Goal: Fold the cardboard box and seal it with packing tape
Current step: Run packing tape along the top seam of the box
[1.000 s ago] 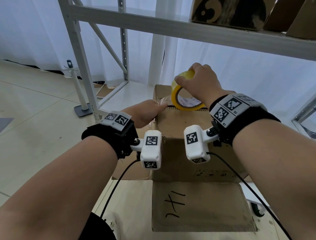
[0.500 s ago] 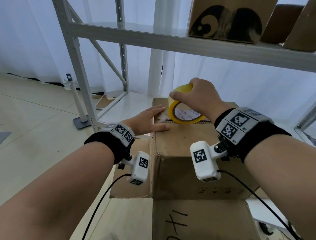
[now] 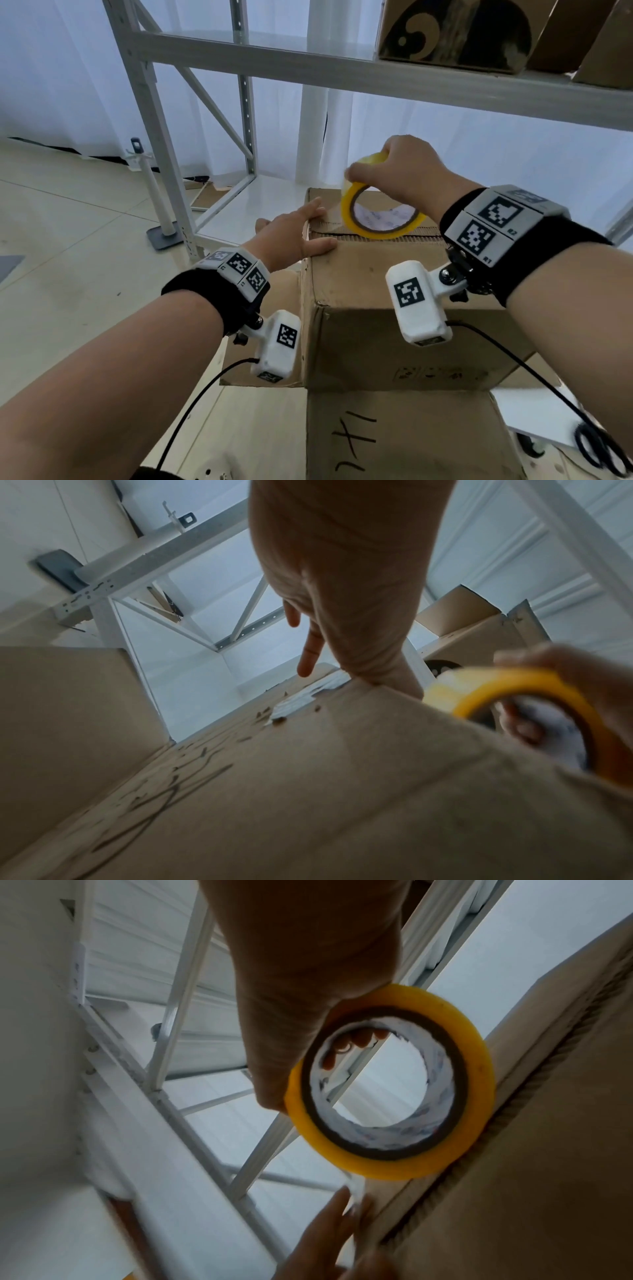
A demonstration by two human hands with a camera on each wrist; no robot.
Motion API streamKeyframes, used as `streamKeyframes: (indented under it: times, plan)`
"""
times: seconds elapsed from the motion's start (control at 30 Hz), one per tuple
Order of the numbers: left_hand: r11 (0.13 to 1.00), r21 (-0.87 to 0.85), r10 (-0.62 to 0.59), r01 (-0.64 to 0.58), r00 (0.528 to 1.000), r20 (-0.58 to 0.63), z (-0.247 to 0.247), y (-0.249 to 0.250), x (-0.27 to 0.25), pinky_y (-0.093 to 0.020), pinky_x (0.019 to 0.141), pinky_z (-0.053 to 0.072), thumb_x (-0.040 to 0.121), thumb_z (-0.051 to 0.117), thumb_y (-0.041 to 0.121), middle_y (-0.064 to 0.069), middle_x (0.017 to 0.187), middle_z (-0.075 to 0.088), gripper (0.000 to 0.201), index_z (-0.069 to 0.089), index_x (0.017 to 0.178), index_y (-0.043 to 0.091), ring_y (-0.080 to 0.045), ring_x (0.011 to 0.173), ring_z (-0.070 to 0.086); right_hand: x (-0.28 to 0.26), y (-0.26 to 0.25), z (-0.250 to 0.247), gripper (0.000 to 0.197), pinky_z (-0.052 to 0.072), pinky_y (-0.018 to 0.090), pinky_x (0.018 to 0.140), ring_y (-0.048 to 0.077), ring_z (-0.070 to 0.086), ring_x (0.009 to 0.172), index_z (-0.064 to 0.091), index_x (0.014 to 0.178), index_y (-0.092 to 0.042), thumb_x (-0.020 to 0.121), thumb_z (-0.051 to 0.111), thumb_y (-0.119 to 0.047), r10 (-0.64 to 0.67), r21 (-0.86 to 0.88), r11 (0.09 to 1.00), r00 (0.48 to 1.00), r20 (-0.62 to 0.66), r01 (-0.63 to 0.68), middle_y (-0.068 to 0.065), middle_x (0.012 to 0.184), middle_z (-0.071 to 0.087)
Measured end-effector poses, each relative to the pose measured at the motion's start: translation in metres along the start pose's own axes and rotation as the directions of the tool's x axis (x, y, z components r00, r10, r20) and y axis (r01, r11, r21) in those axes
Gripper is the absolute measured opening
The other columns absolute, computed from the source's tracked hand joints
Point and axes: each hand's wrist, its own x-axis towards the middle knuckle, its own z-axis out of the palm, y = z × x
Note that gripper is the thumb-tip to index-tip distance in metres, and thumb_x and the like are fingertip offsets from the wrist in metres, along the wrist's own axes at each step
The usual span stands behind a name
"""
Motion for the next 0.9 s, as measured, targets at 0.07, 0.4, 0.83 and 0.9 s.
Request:
streamKeyframes:
  times: [0.07,0.4,0.83,0.9]
  plan:
    - [1.0,0.004,0.003,-0.003,1.0,0.006,-0.001,0.0,0.0,-0.037,0.095,0.02,0.085,0.052,0.061,0.021,0.142,0.041,0.077,0.015,0.148,0.036,-0.014,0.122,0.046,-0.005,0.019,-0.007,0.046,0.032,0.031,0.056,0.021,0.048,0.073,0.049,0.081,-0.011,0.076,0.064,-0.054,0.007,-0.136,0.991,1.0,0.008,-0.006,0.0,0.071,0.045]
    - [0.968,0.252,-0.023,0.004,0.997,0.075,-0.004,0.009,-0.003,-0.04,0.09,0.024,0.09,0.034,0.064,-0.005,0.131,0.053,0.071,0.008,0.149,0.034,-0.025,0.118,0.045,-0.013,0.025,-0.003,0.045,0.032,0.028,0.058,0.016,0.039,0.059,0.04,0.063,-0.015,0.074,0.072,-0.045,0.178,0.285,0.941,0.983,0.035,-0.181,0.0,0.063,0.036]
    - [0.897,0.439,-0.095,-0.054,0.946,0.311,-0.011,0.021,-0.006,-0.046,0.116,-0.006,0.092,0.013,0.066,0.005,0.158,-0.014,0.075,-0.014,0.149,0.025,-0.02,0.146,-0.006,-0.011,0.024,0.0,0.038,0.032,0.029,0.057,0.017,0.042,0.066,0.048,0.073,-0.013,0.077,0.064,-0.046,0.096,0.083,0.992,0.995,0.012,-0.097,0.002,0.068,0.042]
    - [0.849,0.52,-0.079,-0.096,0.949,0.304,-0.013,0.028,-0.012,-0.046,0.115,-0.013,0.093,0.01,0.063,-0.002,0.159,-0.012,0.075,-0.007,0.151,0.019,-0.018,0.145,-0.013,-0.011,0.023,0.002,0.042,0.036,0.029,0.062,0.018,0.046,0.076,0.054,0.091,-0.01,0.078,0.064,-0.049,0.063,0.06,0.996,0.998,-0.008,-0.062,0.002,0.08,0.049]
